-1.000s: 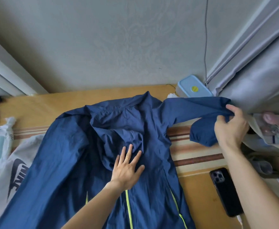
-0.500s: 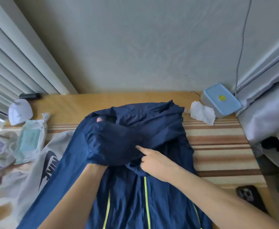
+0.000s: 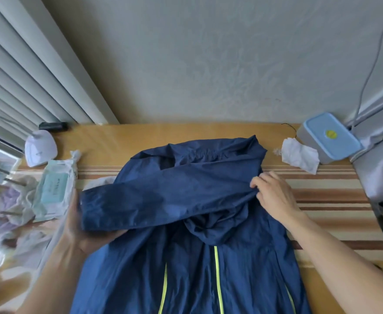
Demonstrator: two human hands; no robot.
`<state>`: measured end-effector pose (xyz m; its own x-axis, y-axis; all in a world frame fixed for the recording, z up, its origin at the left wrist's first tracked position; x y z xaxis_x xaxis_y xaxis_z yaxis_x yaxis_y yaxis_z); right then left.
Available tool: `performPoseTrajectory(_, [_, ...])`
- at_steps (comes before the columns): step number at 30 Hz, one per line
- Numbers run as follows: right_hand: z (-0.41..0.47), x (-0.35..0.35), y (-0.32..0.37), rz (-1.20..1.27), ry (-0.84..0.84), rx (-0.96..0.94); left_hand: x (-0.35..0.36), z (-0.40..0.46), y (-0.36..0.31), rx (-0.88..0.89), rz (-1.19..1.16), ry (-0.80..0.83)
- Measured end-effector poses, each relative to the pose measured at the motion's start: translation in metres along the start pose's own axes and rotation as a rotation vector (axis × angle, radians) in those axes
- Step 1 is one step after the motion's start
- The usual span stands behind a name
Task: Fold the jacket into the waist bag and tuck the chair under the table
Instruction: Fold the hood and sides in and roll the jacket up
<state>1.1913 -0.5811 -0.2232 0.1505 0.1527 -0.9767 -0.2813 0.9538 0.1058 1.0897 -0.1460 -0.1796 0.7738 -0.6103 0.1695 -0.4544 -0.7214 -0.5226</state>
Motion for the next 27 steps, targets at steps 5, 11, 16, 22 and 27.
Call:
performPoseTrajectory(5, [-0.009, -0.012, -0.04, 0.121, -0.164, 0.507, 0.057, 0.006, 0.002, 0.039, 0.483, 0.096])
performPoseTrajectory(11, [-0.026, -0.007, -0.072, 0.799, 0.016, 1.153, 0.106, 0.024, 0.014, 0.832, 1.103, -0.245])
performPoseTrajectory(16, [-0.003, 0.015, -0.051, 0.865, 0.031, 1.228, 0.096, 0.025, 0.032, 1.208, 1.42, -0.33])
performPoseTrajectory(22, [0.009, 0.032, -0.033, 0.671, -0.158, 1.096, 0.102, 0.032, 0.05, 1.663, 1.81, -0.145])
performPoseTrajectory(27, [-0.002, -0.01, -0.086, 0.401, -0.297, 1.017, 0.152, 0.028, 0.097, 1.792, 1.96, 0.051])
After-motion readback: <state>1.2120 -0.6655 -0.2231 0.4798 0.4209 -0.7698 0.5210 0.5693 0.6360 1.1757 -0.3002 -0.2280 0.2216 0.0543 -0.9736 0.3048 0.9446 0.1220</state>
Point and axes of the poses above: each hand's wrist, its own z-axis towards the middle knuckle, its own x-axis out of the palm, y = z × x, the point moved 3 cm from there along z, towards the middle knuckle, and after that the axes turned 15 degrees about -y, right-handed, at the moved point
